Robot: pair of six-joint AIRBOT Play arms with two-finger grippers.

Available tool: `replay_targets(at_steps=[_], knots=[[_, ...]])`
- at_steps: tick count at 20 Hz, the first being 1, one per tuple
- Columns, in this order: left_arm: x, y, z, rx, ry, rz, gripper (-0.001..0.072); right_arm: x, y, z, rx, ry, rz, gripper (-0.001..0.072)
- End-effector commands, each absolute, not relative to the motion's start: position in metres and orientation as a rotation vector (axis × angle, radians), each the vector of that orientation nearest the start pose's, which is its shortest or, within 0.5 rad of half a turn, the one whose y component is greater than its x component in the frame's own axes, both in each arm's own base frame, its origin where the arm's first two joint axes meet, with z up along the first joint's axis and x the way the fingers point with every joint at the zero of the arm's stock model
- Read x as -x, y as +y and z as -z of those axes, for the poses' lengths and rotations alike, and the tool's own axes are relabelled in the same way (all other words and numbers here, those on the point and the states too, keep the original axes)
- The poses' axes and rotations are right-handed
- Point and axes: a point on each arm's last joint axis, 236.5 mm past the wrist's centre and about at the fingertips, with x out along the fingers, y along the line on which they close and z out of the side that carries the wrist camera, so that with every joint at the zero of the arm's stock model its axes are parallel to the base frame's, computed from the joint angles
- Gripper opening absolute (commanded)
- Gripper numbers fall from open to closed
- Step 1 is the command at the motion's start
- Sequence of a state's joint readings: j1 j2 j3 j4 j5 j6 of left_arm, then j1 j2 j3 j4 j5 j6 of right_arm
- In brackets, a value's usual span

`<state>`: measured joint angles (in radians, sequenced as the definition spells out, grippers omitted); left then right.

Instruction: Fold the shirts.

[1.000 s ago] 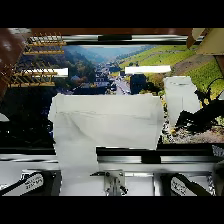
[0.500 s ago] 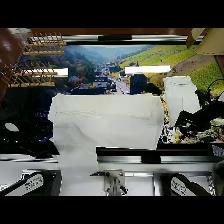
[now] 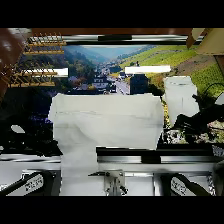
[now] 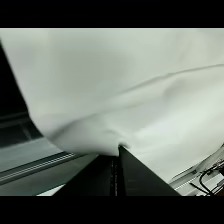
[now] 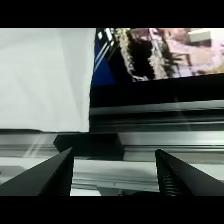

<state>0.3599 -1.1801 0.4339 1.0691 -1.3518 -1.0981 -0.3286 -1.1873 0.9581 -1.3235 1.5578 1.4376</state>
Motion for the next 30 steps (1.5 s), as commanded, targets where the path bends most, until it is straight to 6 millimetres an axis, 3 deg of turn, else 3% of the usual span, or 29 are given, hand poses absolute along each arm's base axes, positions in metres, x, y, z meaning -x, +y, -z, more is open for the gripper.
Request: replay_targets(at_steps=[1,4,10,15,18,19,20,21,22,25,30], knots=[[-0.145,-0.068,0.109,0.606,1.789,0.427,0.0027,-0.208,0.022,0.050,-0.554,1.787,-0.180,0.0623],[-0.141,-0.070,0.106,0.599,1.799,0.457,0.0027,-0.196,0.052,0.071,-0.688,1.786,-0.217,0.0623],[-0.140,-0.071,0.105,0.602,1.803,0.465,0.0028,-0.179,0.059,0.102,-0.670,1.827,-0.137,0.0623],[-0.139,-0.071,0.104,0.593,1.802,0.483,0.0027,-0.195,0.065,0.108,-0.730,1.765,-0.112,0.0621],[-0.139,-0.071,0.104,0.593,1.802,0.483,0.0027,-0.185,0.080,0.118,-0.666,1.837,-0.156,0.0619],[-0.139,-0.071,0.104,0.592,1.802,0.484,0.0028,-0.182,0.085,0.121,-0.647,1.856,-0.168,0.0518],[-0.140,-0.071,0.104,0.592,1.801,0.484,0.0027,-0.182,0.088,0.123,-0.631,1.857,-0.174,0.0365],[-0.142,-0.070,0.103,0.583,1.794,0.490,0.0027,-0.184,0.089,0.122,-0.622,1.848,-0.179,0.0161],[-0.147,-0.068,0.101,0.570,1.780,0.494,0.0027,-0.188,0.088,0.118,-0.613,1.829,-0.184,0.0065],[-0.175,-0.059,0.084,0.510,1.712,0.523,0.0027,-0.217,0.082,0.092,-0.540,1.702,-0.228,0.0063],[-0.250,-0.041,0.021,0.410,1.511,0.542,0.0024,-0.277,0.066,0.040,-0.433,1.518,-0.242,0.0061]])
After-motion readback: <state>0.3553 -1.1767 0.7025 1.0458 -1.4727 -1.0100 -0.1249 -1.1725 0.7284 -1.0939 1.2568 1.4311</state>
